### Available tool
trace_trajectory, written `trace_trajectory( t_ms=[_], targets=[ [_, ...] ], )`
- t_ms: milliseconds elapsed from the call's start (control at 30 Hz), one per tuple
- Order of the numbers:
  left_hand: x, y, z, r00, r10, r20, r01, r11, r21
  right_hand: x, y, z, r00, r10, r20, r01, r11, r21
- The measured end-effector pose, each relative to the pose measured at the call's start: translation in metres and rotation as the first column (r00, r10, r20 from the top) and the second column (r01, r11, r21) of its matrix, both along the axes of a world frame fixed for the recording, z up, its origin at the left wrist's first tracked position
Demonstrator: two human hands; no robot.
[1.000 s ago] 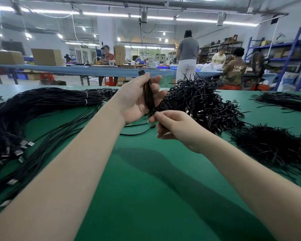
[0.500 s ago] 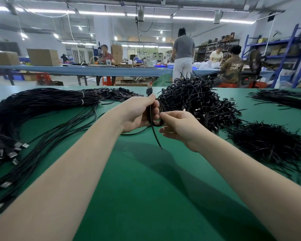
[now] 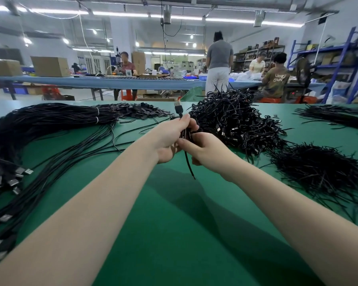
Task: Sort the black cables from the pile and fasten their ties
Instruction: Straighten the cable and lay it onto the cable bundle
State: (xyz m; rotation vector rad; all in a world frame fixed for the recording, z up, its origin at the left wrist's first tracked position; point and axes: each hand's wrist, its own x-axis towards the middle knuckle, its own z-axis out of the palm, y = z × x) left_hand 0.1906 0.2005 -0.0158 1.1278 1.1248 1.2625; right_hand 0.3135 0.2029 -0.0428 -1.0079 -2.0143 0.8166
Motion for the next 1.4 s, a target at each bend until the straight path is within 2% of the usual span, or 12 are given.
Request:
trace_trajectory(
  t_ms=[133,367,500,700,767,833,867,933,1167,1267,1333,1400],
  targets=[
    [0.011,0.003,-0.008,0.985,0.086,-0.15,-0.083,0.996,0.03,-0.002,-0.001,-0.003,0.95,-0.152,0.271,0.105,0.978,0.182],
    [0.018,0.006,-0.027,0.958,0.172,-0.23,-0.158,0.984,0.076,-0.007,0.002,-0.019,0.898,-0.225,0.378,0.15,0.965,0.217],
    [0.021,0.01,-0.031,0.969,0.163,-0.187,-0.152,0.986,0.069,-0.005,0.009,-0.03,0.766,-0.414,0.492,0.242,0.894,0.377],
    [0.01,0.008,-0.041,0.963,0.123,-0.239,-0.15,0.984,-0.098,0.011,0.024,-0.041,0.759,-0.366,0.538,0.363,0.924,0.118],
    [0.001,0.014,-0.051,0.719,0.367,-0.589,-0.259,0.929,0.264,0.017,0.026,-0.042,0.759,-0.343,0.554,0.327,0.936,0.132],
    [-0.005,0.016,-0.056,0.221,0.546,-0.808,0.044,0.822,0.568,0.019,0.026,-0.039,0.769,-0.273,0.577,0.228,0.962,0.151],
    [-0.009,0.018,-0.056,0.041,0.536,-0.843,0.232,0.816,0.53,0.02,0.025,-0.036,0.774,-0.226,0.591,0.176,0.974,0.143],
    [-0.013,0.018,-0.058,-0.138,0.524,-0.84,0.415,0.801,0.431,0.02,0.023,-0.027,0.774,-0.111,0.623,0.062,0.993,0.1],
    [-0.015,0.0,-0.062,-0.279,0.705,-0.652,0.591,0.661,0.462,0.036,0.01,-0.001,0.671,0.086,0.737,-0.145,0.989,0.016],
    [-0.004,-0.012,-0.063,-0.248,0.803,-0.542,0.616,0.563,0.552,0.046,0.006,-0.004,0.502,-0.125,0.856,-0.191,0.949,0.251],
    [0.004,-0.015,-0.067,-0.261,0.799,-0.541,0.597,0.574,0.56,0.058,0.006,-0.012,0.402,-0.474,0.783,-0.385,0.689,0.615],
    [0.013,-0.017,-0.069,-0.308,0.749,-0.587,0.545,0.645,0.536,0.065,0.008,-0.015,0.411,-0.672,0.616,-0.483,0.413,0.772]
  ],
)
